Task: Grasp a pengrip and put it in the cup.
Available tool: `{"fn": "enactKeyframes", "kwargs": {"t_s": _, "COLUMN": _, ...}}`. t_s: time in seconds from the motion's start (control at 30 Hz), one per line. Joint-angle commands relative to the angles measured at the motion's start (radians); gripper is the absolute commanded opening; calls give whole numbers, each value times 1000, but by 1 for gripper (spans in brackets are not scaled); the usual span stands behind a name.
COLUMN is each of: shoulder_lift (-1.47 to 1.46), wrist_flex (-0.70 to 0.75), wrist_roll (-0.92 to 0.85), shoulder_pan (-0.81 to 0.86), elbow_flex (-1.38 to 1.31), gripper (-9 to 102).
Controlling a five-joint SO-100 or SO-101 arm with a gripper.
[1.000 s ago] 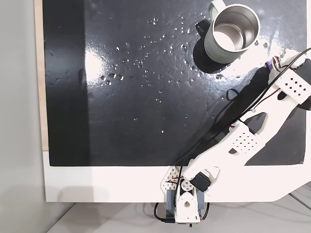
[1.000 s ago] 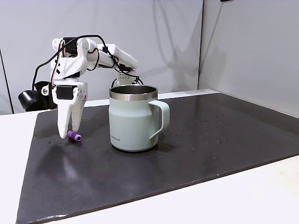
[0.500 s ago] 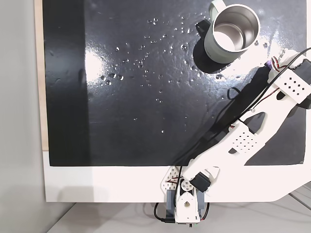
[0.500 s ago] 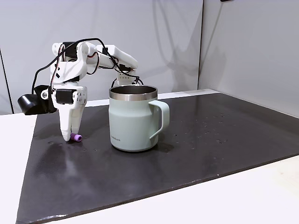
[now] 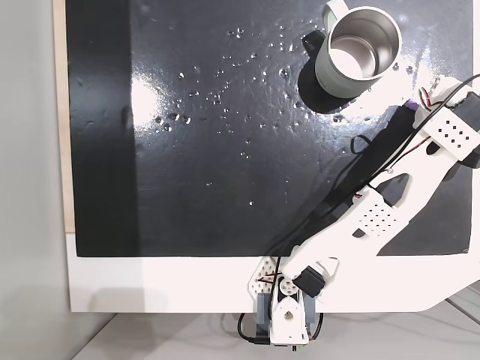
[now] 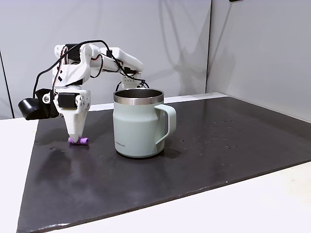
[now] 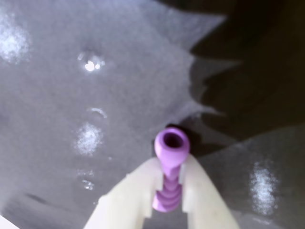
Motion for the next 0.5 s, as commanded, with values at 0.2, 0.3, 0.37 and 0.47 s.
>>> {"fn": "enactKeyframes", "kwargs": {"t_s": 0.2, "shoulder_lift": 218, "wrist_flex": 100, "wrist_roll": 8, "shoulder_pan": -18, "elbow_flex": -38, "gripper": 3}}
{"fn": "enactKeyframes", "kwargs": {"t_s": 0.3, "shoulder_lift": 331, "wrist_flex": 143, "wrist_roll": 21, "shoulder_pan": -44, "elbow_flex": -31, "gripper": 4}}
{"fn": "enactKeyframes", "kwargs": {"t_s": 0.37, "shoulder_lift": 410, "wrist_flex": 167, "wrist_roll": 32, "shoulder_pan": -66, "elbow_flex": -28, "gripper": 4}}
{"fn": "enactKeyframes", "kwargs": {"t_s": 0.47, "shoulder_lift": 528, "wrist_flex": 201, "wrist_roll": 44, "shoulder_pan": -109, "elbow_flex": -11, "gripper": 4}}
